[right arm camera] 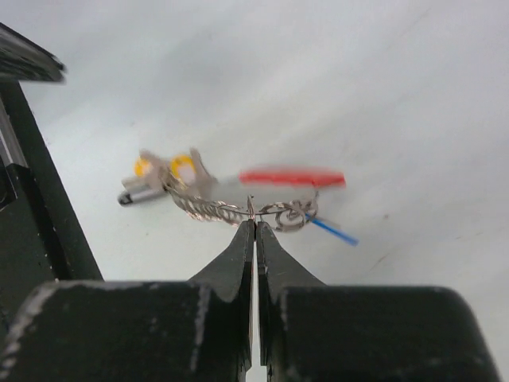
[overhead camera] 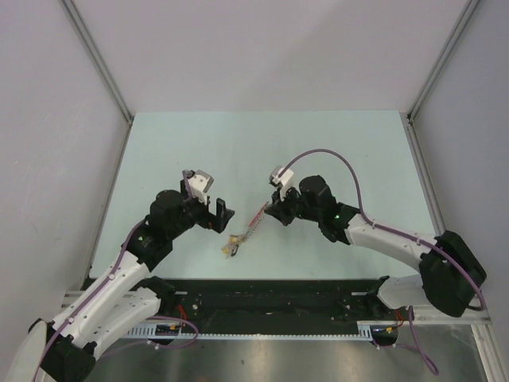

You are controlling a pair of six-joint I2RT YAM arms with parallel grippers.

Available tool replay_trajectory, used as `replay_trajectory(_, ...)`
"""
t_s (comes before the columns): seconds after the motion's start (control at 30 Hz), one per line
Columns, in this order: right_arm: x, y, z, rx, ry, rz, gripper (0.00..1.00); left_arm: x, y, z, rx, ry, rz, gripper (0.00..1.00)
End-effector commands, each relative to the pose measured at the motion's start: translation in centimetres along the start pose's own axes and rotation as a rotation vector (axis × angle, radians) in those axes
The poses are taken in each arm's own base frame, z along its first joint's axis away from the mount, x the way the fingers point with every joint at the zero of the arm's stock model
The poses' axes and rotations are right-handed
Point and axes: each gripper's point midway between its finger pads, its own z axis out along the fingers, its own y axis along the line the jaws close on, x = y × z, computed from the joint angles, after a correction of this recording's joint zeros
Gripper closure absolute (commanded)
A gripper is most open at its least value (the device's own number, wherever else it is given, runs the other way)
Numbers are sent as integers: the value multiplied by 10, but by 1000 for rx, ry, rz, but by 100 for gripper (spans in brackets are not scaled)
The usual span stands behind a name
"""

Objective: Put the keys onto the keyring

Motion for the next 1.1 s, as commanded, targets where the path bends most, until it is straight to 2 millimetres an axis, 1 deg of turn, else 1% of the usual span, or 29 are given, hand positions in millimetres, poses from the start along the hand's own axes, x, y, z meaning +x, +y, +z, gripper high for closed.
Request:
replay_trajectory(0.0,-81,8,-30,2,-245,-177,100,-57,-24,-6,125,-143,37,0)
replay_trajectory(0.03,-90,11,-35,-6,-278,-192,100,-62,-27,-6,145,-156,46,0)
replay_trajectory(0.1,-116,20,-49,-26,-373,-226,100,-81,-32,-9,166,-207,75,0)
replay_trajectory(0.13,-123,23,-53,-39,-400,-239,100,-87,-34,-9,179,-224,86,0)
replay_trajectory(0.2,-138,29,-65,-51,-462,-283,100,-108,-43,-14,221,-283,107,0)
replay_trajectory(0.23,-142,31,-68,-61,-477,-286,100,-113,-46,-12,239,-292,107,0)
replay_trajectory(0.27,-149,34,-72,-71,-507,-291,100,-122,-54,-15,277,-314,112,0)
replay_trajectory(0.3,-153,35,-78,-93,-523,-284,100,-134,-57,-16,292,-355,120,0)
replay_trajectory(0.33,-157,37,-81,-106,-540,-286,100,-137,-60,-13,311,-361,123,1)
replay_trajectory(0.4,-158,40,-85,-139,-547,-290,100,-149,-68,-13,358,-392,148,3)
replay_trajectory(0.43,-159,39,-88,-144,-551,-292,100,-147,-70,-6,372,-373,152,5)
replay_trajectory(0.47,-158,38,-89,-150,-548,-288,100,-154,-75,-9,401,-386,182,6)
replay_trajectory(0.5,-157,40,-90,-175,-544,-285,100,-153,-77,-7,418,-376,191,7)
replay_trajectory(0.57,-156,40,-92,-191,-539,-280,100,-151,-82,-4,461,-362,207,11)
replay_trajectory(0.63,-153,45,-94,-224,-530,-281,100,-147,-90,-6,523,-360,233,12)
replay_trajectory(0.83,-150,56,-100,-279,-524,-295,100,-120,-108,-12,675,-328,322,16)
replay_trajectory(0.9,-148,61,-100,-303,-517,-302,100,-111,-110,-12,706,-308,345,19)
replay_trajectory(0.97,-143,64,-100,-324,-501,-307,100,-103,-112,-13,737,-285,370,21)
replay_trajectory(1.03,-139,65,-99,-333,-484,-308,100,-102,-114,-14,751,-282,388,23)
replay_trajectory(1.07,-137,65,-98,-337,-479,-316,100,-95,-113,-14,754,-252,386,24)
